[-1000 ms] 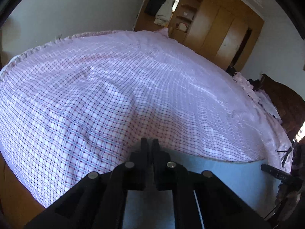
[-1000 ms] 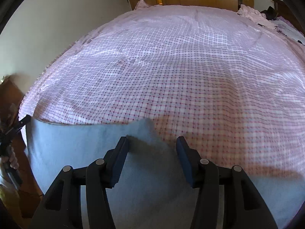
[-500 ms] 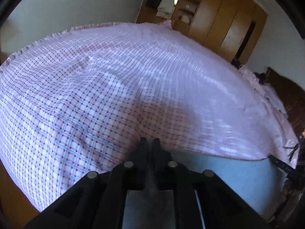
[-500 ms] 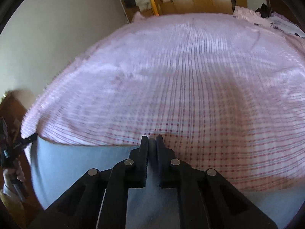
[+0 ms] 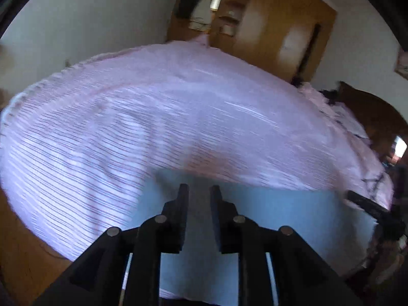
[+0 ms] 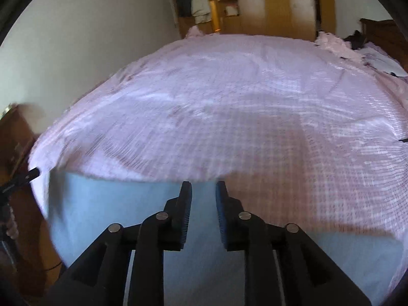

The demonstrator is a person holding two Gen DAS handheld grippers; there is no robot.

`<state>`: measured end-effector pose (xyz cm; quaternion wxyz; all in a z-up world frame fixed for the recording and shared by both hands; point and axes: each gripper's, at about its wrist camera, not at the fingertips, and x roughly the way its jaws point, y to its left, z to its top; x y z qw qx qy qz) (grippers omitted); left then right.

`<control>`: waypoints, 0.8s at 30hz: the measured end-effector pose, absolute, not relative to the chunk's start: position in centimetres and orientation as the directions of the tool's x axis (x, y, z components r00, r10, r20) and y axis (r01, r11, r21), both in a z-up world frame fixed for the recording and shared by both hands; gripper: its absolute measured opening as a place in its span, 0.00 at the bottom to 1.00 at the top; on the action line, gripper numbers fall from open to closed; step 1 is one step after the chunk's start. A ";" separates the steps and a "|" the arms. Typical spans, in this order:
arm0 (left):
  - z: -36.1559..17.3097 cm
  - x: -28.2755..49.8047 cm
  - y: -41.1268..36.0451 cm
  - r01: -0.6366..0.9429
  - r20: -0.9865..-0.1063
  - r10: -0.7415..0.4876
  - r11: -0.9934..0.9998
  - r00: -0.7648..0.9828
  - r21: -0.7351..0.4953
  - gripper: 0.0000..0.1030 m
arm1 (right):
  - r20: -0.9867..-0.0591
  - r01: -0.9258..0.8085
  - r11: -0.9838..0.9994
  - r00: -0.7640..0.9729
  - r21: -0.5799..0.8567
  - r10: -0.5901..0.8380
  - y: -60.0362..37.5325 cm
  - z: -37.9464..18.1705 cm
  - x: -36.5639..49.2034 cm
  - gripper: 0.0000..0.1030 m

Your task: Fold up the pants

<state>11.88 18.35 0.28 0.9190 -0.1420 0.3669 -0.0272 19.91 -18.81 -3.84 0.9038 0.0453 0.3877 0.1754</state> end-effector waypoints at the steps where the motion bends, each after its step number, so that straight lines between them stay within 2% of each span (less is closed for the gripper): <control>1: -0.1 12.0 17.4 -0.036 -0.670 -0.179 0.955 0.720 -0.294 0.18 | -0.692 -0.294 0.930 0.624 0.222 0.362 -18.4 -4.1 19.7 0.13; 4: -2.2 13.1 14.9 -0.013 -0.706 -0.195 0.961 0.681 -0.278 0.18 | -0.732 -0.320 0.926 0.579 0.200 0.358 -16.6 -6.2 19.5 0.13; 6: -4.1 14.2 14.4 -0.071 -0.765 -0.088 0.982 0.639 -0.173 0.18 | -0.760 -0.306 0.937 0.566 0.168 0.320 -15.7 -7.5 19.9 0.13; 7: -4.8 14.3 14.8 -0.116 -0.786 -0.029 0.985 0.618 -0.127 0.14 | -0.762 -0.301 0.941 0.570 0.153 0.306 -15.5 -8.0 20.0 0.13; 13: -6.3 11.6 21.2 -0.342 -0.807 0.166 0.939 0.567 -0.047 0.10 | -0.754 -0.312 0.940 0.583 0.136 0.302 -15.1 -8.2 20.0 0.13; 17: -5.9 9.3 24.7 -0.422 -0.811 0.178 0.902 0.558 -0.092 0.10 | -0.753 -0.305 0.941 0.581 0.148 0.307 -15.1 -8.1 20.0 0.13; 19: -5.2 8.1 25.3 -0.425 -0.795 0.144 0.892 0.590 -0.153 0.10 | -0.755 -0.302 0.941 0.579 0.152 0.308 -15.3 -7.7 19.8 0.13; 24: -3.4 6.0 22.8 -0.333 -0.754 0.044 0.913 0.656 -0.236 0.11 | -0.750 -0.287 0.932 0.562 0.219 0.349 -16.3 -6.6 18.8 0.13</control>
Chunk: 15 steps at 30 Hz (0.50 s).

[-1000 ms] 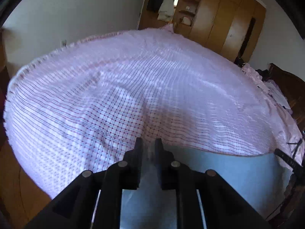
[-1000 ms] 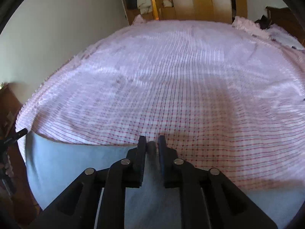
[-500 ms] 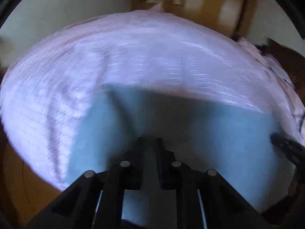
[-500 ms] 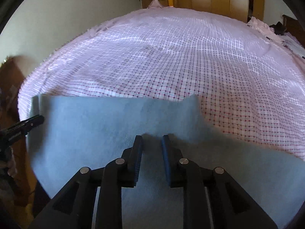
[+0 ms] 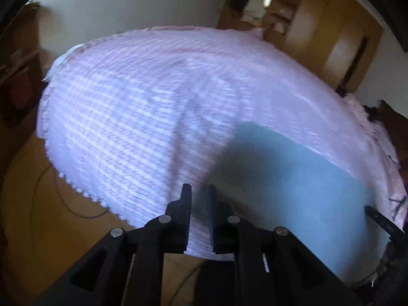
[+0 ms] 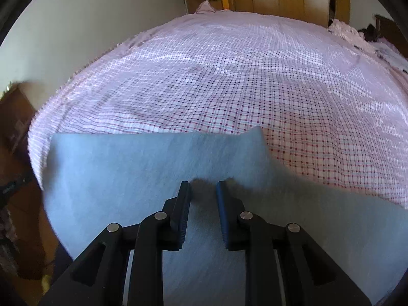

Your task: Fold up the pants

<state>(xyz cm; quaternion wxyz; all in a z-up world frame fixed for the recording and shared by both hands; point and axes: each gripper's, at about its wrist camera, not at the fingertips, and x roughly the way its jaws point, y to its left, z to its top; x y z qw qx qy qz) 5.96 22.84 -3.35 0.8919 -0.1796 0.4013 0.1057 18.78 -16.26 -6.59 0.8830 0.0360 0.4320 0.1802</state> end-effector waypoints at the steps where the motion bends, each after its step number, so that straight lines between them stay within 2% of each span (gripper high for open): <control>1: -3.2 5.6 22.4 -0.312 -0.752 0.028 0.919 0.659 -0.239 0.11 | -0.751 -0.286 0.932 0.560 0.223 0.351 -16.2 -6.5 18.5 0.13; 5: -4.0 6.6 20.7 -0.246 -0.750 -0.067 0.922 0.659 -0.299 0.11 | -0.755 -0.295 0.929 0.550 0.225 0.358 -16.0 -7.0 17.8 0.13; 7: -5.6 7.7 20.5 -0.282 -0.806 -0.009 0.934 0.592 -0.218 0.12 | -0.764 -0.289 0.933 0.546 0.213 0.343 -15.9 -7.5 17.7 0.13; 8: -6.6 8.2 20.7 -0.306 -0.833 0.023 0.936 0.553 -0.177 0.17 | -0.765 -0.288 0.933 0.545 0.214 0.344 -15.9 -7.7 17.7 0.13; 11: -6.9 7.9 22.0 -0.357 -0.833 0.011 0.907 0.553 -0.225 0.17 | -0.764 -0.291 0.933 0.546 0.213 0.344 -16.0 -7.8 17.6 0.13; 14: -5.8 7.1 21.9 -0.401 -0.835 0.137 0.910 0.532 -0.107 0.17 | -0.765 -0.284 0.934 0.545 0.217 0.344 -16.3 -7.7 17.5 0.13; 15: -5.7 6.8 22.3 -0.405 -0.832 0.137 0.907 0.537 -0.112 0.17 | -0.765 -0.279 0.934 0.543 0.222 0.345 -16.5 -7.7 17.4 0.13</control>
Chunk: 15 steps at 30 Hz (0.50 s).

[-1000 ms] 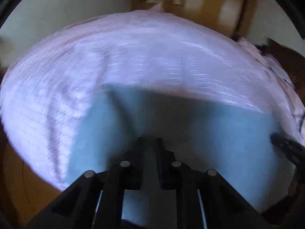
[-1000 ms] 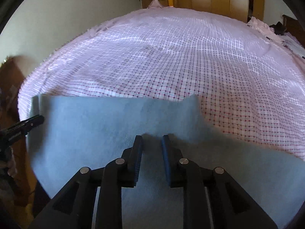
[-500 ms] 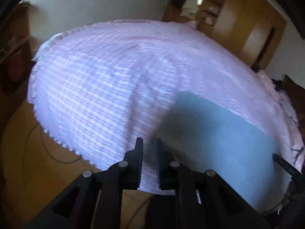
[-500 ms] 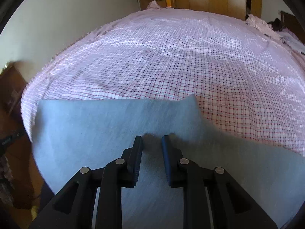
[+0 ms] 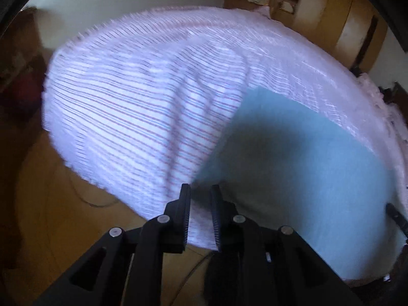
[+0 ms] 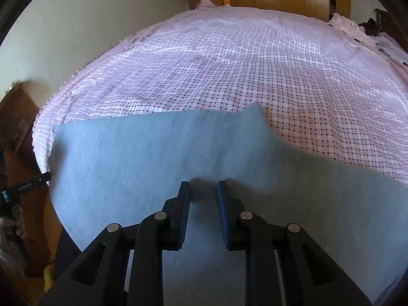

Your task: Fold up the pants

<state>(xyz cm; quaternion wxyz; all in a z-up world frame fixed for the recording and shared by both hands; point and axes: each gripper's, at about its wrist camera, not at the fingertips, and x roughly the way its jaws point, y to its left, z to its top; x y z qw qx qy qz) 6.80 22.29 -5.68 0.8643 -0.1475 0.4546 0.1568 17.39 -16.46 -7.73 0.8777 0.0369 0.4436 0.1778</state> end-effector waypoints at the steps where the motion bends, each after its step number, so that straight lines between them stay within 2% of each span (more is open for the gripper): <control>1: -5.4 6.4 22.6 -0.407 -0.827 0.118 0.902 0.550 -0.142 0.17 | -0.765 -0.271 0.934 0.542 0.232 0.348 -16.6 -7.6 17.2 0.14; 6: -4.3 6.1 22.9 -0.351 -0.780 0.006 0.896 0.626 -0.274 0.17 | -0.759 -0.272 0.928 0.537 0.256 0.367 -16.8 -7.6 16.9 0.14; 8: -4.5 7.0 22.6 -0.331 -0.784 -0.002 0.906 0.620 -0.264 0.17 | -0.768 -0.269 0.932 0.532 0.245 0.356 -16.6 -8.0 17.0 0.14; 11: -5.1 8.0 22.2 -0.368 -0.813 0.068 0.911 0.579 -0.186 0.17 | -0.765 -0.273 0.932 0.538 0.240 0.355 -16.6 -8.2 16.9 0.14; 15: -5.0 6.8 22.8 -0.373 -0.799 0.067 0.905 0.597 -0.203 0.17 | -0.768 -0.284 0.932 0.537 0.227 0.350 -16.5 -8.6 16.8 0.14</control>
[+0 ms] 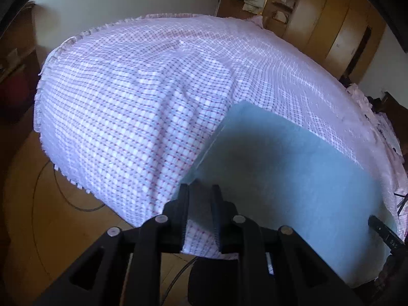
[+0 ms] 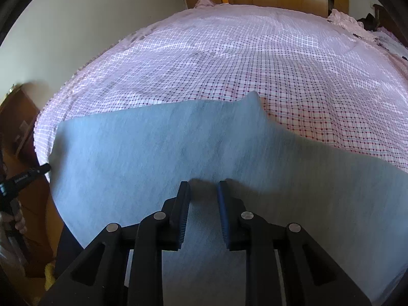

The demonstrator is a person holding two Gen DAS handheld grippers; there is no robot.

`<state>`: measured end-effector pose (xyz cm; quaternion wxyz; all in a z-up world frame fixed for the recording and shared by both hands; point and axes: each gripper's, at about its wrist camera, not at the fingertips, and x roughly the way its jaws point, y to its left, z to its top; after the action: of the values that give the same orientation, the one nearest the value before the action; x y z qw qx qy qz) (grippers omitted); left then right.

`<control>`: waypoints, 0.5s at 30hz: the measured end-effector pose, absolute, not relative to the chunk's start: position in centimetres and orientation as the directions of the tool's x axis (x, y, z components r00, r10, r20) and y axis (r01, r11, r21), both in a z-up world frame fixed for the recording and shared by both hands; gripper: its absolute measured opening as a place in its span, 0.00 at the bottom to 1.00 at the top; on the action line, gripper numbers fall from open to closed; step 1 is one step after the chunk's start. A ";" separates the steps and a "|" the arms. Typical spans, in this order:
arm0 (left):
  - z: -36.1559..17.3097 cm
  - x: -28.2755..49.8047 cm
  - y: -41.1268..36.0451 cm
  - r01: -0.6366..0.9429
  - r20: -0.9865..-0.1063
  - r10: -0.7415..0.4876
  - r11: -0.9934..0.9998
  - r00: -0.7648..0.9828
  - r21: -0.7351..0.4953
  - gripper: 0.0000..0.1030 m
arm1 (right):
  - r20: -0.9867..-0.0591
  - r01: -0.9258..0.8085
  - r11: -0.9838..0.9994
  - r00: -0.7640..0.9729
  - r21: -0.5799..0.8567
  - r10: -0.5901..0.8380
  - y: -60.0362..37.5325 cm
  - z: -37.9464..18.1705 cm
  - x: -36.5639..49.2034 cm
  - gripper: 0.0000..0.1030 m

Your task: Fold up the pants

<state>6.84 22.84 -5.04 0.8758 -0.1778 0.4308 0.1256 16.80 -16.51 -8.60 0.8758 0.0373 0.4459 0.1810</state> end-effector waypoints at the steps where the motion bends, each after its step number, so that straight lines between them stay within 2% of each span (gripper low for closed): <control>1: -4.9 6.3 22.6 -0.372 -0.797 0.059 0.904 0.601 -0.213 0.18 | -0.768 -0.282 0.932 0.537 0.226 0.349 -16.5 -8.7 16.8 0.14; 6: -6.5 5.5 22.7 -0.380 -0.814 -0.006 0.882 0.581 -0.278 0.18 | -0.771 -0.282 0.935 0.538 0.216 0.340 -16.3 -8.9 16.9 0.15; 12: -7.2 6.1 22.6 -0.397 -0.819 0.010 0.878 0.574 -0.267 0.20 | -0.771 -0.283 0.934 0.536 0.220 0.344 -16.4 -8.9 17.0 0.15; 15: -7.8 7.2 23.4 -0.454 -0.825 0.036 0.848 0.565 -0.273 0.32 | -0.771 -0.284 0.934 0.537 0.218 0.343 -16.3 -8.9 17.0 0.15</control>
<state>7.20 23.41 -7.84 0.8526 -0.2352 0.4439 0.1437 16.98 -16.34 -8.91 0.8760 0.0333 0.4467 0.1790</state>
